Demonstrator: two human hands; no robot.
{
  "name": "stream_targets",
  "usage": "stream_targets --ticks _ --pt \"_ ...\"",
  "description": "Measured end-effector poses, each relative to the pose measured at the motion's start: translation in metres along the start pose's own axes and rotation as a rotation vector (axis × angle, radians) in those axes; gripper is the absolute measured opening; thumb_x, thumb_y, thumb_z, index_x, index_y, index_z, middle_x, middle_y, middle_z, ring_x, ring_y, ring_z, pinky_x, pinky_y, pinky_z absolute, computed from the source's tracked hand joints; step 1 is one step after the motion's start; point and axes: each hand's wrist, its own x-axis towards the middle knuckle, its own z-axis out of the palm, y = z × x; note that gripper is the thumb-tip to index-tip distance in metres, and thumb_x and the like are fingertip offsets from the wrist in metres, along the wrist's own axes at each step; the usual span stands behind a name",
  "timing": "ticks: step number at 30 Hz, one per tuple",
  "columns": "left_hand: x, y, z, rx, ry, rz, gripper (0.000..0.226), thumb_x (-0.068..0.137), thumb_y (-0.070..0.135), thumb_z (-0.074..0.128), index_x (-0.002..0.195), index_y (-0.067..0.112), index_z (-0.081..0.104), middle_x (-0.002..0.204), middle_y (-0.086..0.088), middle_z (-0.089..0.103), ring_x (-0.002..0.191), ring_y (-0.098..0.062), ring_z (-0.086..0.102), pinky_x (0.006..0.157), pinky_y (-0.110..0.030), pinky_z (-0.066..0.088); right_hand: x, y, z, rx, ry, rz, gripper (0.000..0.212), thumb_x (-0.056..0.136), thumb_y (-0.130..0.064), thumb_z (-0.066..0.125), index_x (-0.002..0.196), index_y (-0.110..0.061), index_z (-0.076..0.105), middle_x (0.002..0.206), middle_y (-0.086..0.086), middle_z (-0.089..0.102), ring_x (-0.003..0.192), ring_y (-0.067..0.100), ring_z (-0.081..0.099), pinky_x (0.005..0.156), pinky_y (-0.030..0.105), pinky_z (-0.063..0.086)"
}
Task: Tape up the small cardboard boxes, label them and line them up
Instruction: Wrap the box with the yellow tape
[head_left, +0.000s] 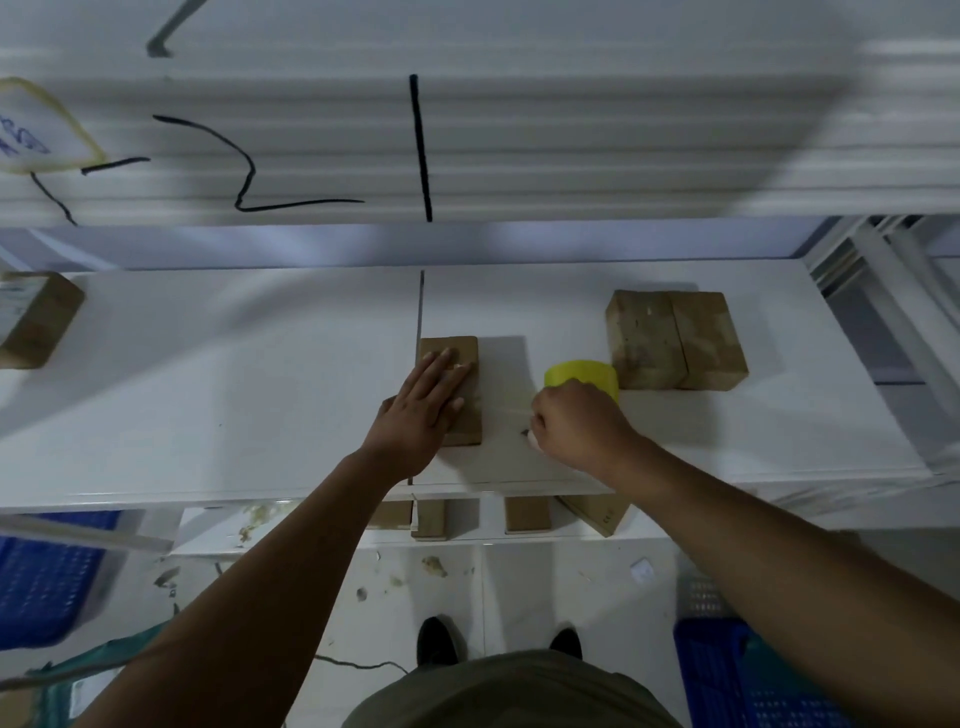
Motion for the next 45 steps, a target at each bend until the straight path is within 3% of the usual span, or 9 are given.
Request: stream_targets --ticks 3,6,10,14,16,21,30,37,45 --pt "0.000 -0.001 0.001 -0.005 0.007 0.002 0.055 0.112 0.053 0.023 0.164 0.045 0.010 0.173 0.021 -0.006 0.159 -0.001 -0.012 0.122 -0.053 0.026 -0.014 -0.005 0.015 -0.071 -0.041 0.022 0.030 0.048 -0.014 0.093 0.054 -0.008 0.064 0.056 0.015 0.061 0.044 0.034 0.061 0.051 0.029 0.044" --pt "-0.001 0.000 0.001 -0.014 0.016 0.004 0.055 0.111 0.052 0.022 0.165 0.044 0.011 0.174 0.021 -0.005 0.159 -0.001 -0.012 0.122 -0.053 0.025 -0.014 0.004 0.042 -0.027 0.030 0.037 0.044 0.016 -0.010 0.094 0.042 -0.014 0.059 0.045 0.006 0.055 0.026 0.027 0.047 0.039 0.015 0.029" --pt "-0.001 0.001 0.002 -0.029 0.019 0.008 0.057 0.110 0.054 0.019 0.165 0.043 0.012 0.174 0.020 -0.005 0.159 -0.002 -0.013 0.123 -0.055 0.023 -0.017 0.006 0.050 -0.051 -0.045 0.126 0.054 0.030 -0.020 0.095 0.078 -0.008 0.074 0.070 0.010 0.067 0.035 0.029 0.054 0.043 0.015 0.018" --pt "-0.002 0.001 0.003 -0.040 0.029 0.001 0.056 0.110 0.054 0.020 0.165 0.043 0.013 0.174 0.019 -0.003 0.159 -0.002 -0.012 0.122 -0.054 0.024 -0.017 -0.003 0.034 0.056 0.022 0.059 0.038 0.093 -0.019 0.066 0.126 -0.004 0.054 0.089 0.019 0.069 0.072 0.038 0.069 0.050 0.033 0.040" --pt "-0.002 0.002 0.003 -0.047 0.043 -0.002 0.056 0.110 0.053 0.022 0.165 0.043 0.016 0.174 0.019 -0.001 0.159 -0.002 -0.010 0.122 -0.053 0.025 -0.011 -0.011 0.032 0.305 0.052 0.029 0.014 0.101 -0.017 0.055 0.110 -0.009 0.048 0.078 0.019 0.064 0.069 0.040 0.067 0.051 0.041 0.044" --pt "-0.002 0.003 0.004 -0.053 0.054 -0.009 0.054 0.111 0.051 0.024 0.164 0.042 0.016 0.174 0.018 0.000 0.159 -0.003 -0.009 0.122 -0.053 0.026 0.012 -0.033 0.027 0.638 0.205 0.198 0.022 0.101 -0.031 0.058 0.090 -0.019 0.043 0.070 0.011 0.065 0.060 0.036 0.066 0.055 0.046 0.052" --pt "-0.002 0.001 0.005 -0.048 0.054 -0.012 0.055 0.110 0.054 0.023 0.164 0.042 0.017 0.175 0.016 0.001 0.160 -0.004 -0.009 0.122 -0.055 0.030 0.031 -0.044 0.028 0.611 0.183 0.261 0.021 0.096 -0.028 0.058 0.087 -0.013 0.047 0.069 0.015 0.066 0.062 0.039 0.067 0.055 0.051 0.056" --pt "-0.003 0.001 0.003 -0.036 0.062 -0.008 0.053 0.111 0.052 0.024 0.163 0.046 0.016 0.174 0.018 0.002 0.159 -0.001 -0.009 0.120 -0.050 0.028 0.008 -0.035 0.028 0.651 -0.153 0.211 0.006 0.082 -0.013 0.058 0.078 -0.010 0.055 0.053 0.013 0.064 0.042 0.025 0.068 0.044 0.052 0.059" --pt "-0.010 -0.011 -0.007 -0.014 0.044 0.012 0.058 0.109 0.060 0.020 0.164 0.044 0.014 0.174 0.018 0.000 0.159 -0.002 -0.009 0.120 -0.057 0.033 -0.002 -0.015 0.040 0.464 -0.135 0.176 0.010 0.094 -0.026 0.055 0.097 -0.019 0.063 0.082 0.010 0.069 0.077 0.035 0.070 0.063 0.042 0.057"
